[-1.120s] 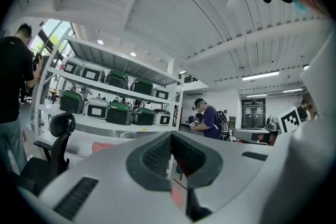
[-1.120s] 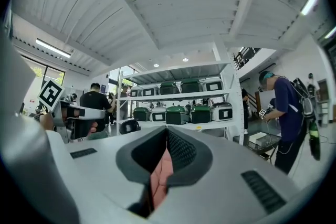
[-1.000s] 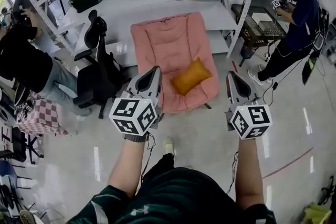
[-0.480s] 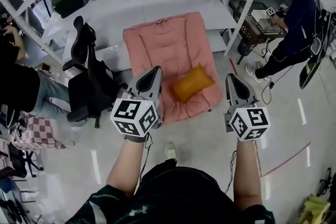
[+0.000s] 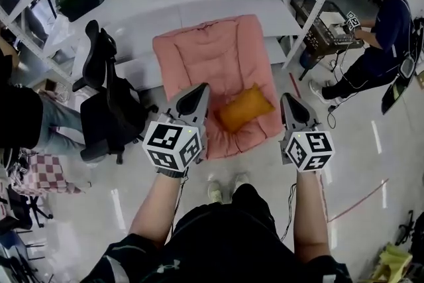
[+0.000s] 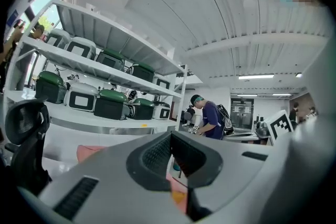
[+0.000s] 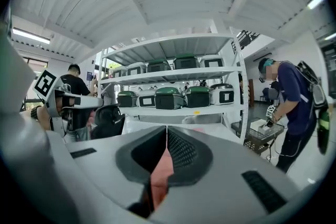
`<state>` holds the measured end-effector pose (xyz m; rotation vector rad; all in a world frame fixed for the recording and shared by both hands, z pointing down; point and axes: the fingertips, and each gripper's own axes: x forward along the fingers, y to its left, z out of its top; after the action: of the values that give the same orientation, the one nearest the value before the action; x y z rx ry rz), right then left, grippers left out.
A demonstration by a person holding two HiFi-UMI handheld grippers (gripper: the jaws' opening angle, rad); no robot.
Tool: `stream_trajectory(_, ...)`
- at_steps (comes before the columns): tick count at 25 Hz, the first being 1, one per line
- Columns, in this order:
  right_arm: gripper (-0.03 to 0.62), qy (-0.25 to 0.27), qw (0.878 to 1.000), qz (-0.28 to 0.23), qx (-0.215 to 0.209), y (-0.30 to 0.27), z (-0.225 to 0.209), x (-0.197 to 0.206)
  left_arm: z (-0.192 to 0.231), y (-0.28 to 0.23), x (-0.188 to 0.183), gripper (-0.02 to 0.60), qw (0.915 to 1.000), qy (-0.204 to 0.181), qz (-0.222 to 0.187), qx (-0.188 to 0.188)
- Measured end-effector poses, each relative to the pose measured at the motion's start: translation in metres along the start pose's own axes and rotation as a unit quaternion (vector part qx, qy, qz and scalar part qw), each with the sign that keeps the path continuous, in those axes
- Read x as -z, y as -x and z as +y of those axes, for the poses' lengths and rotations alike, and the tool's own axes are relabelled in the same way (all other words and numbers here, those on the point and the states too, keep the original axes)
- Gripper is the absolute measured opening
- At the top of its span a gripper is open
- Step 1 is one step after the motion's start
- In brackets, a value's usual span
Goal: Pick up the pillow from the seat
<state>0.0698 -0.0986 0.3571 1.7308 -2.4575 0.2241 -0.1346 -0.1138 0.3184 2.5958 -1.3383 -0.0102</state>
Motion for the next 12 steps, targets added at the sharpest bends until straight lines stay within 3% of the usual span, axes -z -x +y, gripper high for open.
stream_trajectory(12, 0.006, 0.002, 0.998, 0.06, -0.013, -0.092, -0.055, 0.053, 0.029, -0.081, 0.02, 0.005, 1.0, 0.008, 0.001, -0.003)
